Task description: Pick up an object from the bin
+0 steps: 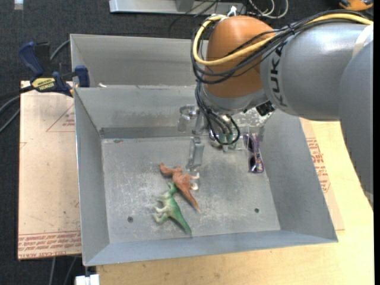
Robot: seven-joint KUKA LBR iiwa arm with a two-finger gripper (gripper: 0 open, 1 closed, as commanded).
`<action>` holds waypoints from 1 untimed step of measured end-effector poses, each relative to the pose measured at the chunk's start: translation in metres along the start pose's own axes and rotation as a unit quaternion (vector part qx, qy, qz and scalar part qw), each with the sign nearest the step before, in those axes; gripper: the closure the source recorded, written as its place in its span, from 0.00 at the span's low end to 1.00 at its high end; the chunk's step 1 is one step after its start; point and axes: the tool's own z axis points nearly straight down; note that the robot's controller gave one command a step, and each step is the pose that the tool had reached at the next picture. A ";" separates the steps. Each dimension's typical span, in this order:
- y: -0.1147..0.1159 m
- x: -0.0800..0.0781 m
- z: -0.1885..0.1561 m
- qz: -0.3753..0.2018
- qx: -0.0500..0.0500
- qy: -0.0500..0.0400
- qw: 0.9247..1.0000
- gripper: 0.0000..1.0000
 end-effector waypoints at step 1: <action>-0.001 -0.001 -0.005 0.001 0.000 -0.003 1.000 0.00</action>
Offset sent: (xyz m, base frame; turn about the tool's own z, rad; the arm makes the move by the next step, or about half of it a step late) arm -0.0564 -0.0154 -0.1029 -0.0875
